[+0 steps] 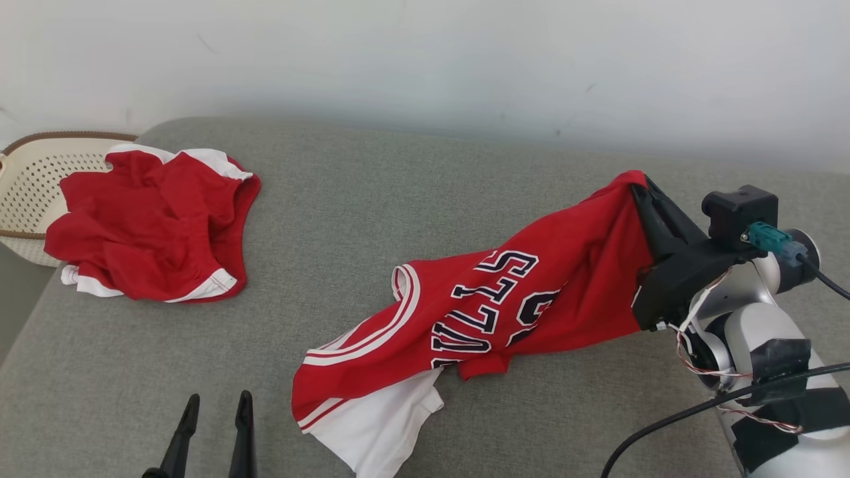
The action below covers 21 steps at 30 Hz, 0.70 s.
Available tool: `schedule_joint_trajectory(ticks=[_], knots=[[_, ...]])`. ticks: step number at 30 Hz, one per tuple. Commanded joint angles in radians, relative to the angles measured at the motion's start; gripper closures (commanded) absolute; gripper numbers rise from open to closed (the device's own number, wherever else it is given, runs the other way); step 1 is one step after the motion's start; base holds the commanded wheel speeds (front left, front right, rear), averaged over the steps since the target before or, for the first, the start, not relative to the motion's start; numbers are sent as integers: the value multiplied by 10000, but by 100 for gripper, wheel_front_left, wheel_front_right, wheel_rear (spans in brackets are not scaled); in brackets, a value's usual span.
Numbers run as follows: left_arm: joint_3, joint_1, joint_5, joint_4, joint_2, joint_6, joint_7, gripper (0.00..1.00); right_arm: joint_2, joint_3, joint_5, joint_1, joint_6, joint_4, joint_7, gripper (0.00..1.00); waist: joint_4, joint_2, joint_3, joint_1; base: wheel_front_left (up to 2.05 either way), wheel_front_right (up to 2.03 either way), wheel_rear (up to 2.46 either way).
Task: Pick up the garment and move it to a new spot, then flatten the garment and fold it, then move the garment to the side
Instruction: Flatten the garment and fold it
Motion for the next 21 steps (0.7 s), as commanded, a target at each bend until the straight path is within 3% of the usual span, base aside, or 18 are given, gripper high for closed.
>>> schedule_joint_trajectory(ticks=[1,5,9,14,21], knots=[[-23,102,-57,29,-5,19,-34,0,-93,-24,-22,112,4,-121,83,100,36,0,27,1,0,0,0],[-241,-128,-115,87,-6,19,-34,0,-80,-29,-46,127,4,-639,565,100,252,0,143,1,0,0,0],[-459,-256,-205,136,-3,8,-34,0,27,231,-8,-523,4,-282,707,100,559,0,303,1,0,0,0],[-729,-529,-301,335,-5,-107,-34,0,139,646,60,-1801,4,1319,562,100,1090,0,531,1,0,0,0],[-1198,-917,-438,639,-3,-194,-34,0,446,999,-134,-3580,4,4600,-322,100,1806,0,798,1,0,0,0]])
